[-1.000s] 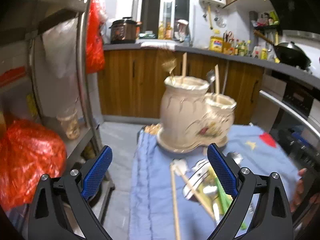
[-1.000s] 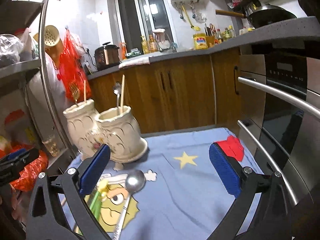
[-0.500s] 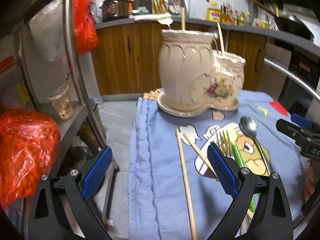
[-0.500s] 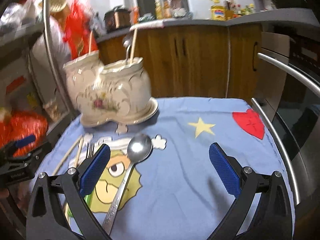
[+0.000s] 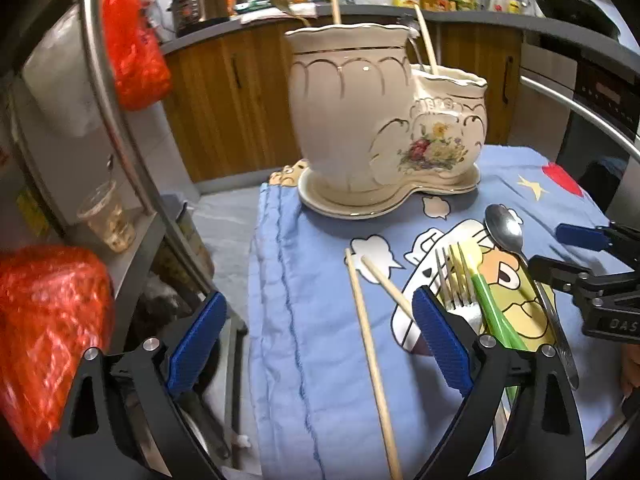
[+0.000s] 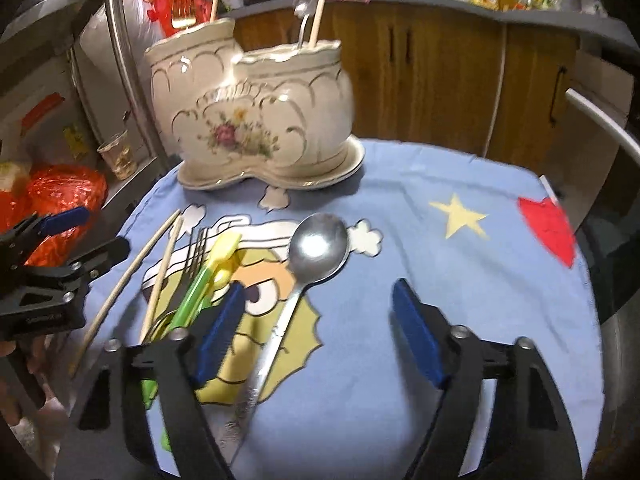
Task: Organize utensils
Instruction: 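Grasp the large silver spoon with the right tool while the left tool grasps a wooden chopstick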
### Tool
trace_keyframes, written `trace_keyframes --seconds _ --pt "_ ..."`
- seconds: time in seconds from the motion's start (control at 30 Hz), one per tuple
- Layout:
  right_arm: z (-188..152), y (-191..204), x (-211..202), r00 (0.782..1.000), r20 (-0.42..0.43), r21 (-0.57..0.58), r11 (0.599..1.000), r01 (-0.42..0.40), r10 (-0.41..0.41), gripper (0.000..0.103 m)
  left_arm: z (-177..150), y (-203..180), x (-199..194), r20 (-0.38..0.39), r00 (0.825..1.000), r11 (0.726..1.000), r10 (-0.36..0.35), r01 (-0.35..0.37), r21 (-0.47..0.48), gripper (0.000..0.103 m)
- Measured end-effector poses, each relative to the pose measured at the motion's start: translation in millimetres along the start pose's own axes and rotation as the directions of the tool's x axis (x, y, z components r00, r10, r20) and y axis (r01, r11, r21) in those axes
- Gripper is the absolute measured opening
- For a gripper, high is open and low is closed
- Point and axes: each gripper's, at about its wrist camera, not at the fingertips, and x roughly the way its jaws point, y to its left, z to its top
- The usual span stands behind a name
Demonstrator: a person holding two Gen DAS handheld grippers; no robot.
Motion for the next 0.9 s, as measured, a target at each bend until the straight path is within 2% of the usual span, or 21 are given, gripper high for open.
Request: trace_keyframes --seconds 0.03,0.1,0.17,0.23,0.47,0.57,0.6,0.67,0.8,0.9 --pt "1 2 2 1.0 -0.008 -0.01 1.0 0.007 -0.007 0.055 1 -1 1 -0.001 1.0 1.0 -0.004 0.004 0.006 0.093" --pt "0 5 4 1.0 -0.02 -0.022 1.0 0.002 -0.002 0.05 1 -2 3 -0.009 1.0 1.0 -0.029 0.029 0.008 0.091" --pt "0 8 8 0.999 -0.041 -0.037 0.999 -0.013 0.012 0.042 0 -4 6 -0.028 0.998 0.998 -0.063 0.063 0.012 0.081" --pt "-1 13 11 0.998 -0.057 -0.054 0.998 -0.013 0.01 0.036 -2 -5 10 -0.046 0.996 0.997 -0.077 0.078 0.019 0.076" --pt "-1 25 15 0.999 -0.052 -0.105 0.994 0.003 -0.009 0.024 -7 -12 20 -0.098 0.992 0.994 -0.084 0.09 0.057 0.048" --pt "0 25 17 0.999 -0.049 -0.096 0.995 -0.009 0.005 0.02 -7 -12 21 -0.098 0.991 0.994 -0.089 0.095 0.059 0.043" --pt "0 24 17 0.999 -0.049 -0.093 0.996 -0.011 0.007 0.016 -8 -13 21 -0.096 0.991 0.993 -0.091 0.097 0.06 0.042" --pt "0 21 16 0.999 -0.049 -0.079 0.997 -0.023 0.02 0.013 -8 -16 20 -0.095 0.99 0.992 -0.1 0.107 0.074 0.033" --pt "0 15 15 0.998 -0.047 -0.042 0.998 -0.049 0.047 0.011 -7 -17 20 -0.097 0.988 0.99 -0.118 0.125 0.066 0.025" --pt "-1 11 13 0.997 -0.042 -0.021 0.998 -0.059 0.058 0.008 -7 -15 22 -0.093 0.99 0.992 -0.102 0.108 0.062 0.012"
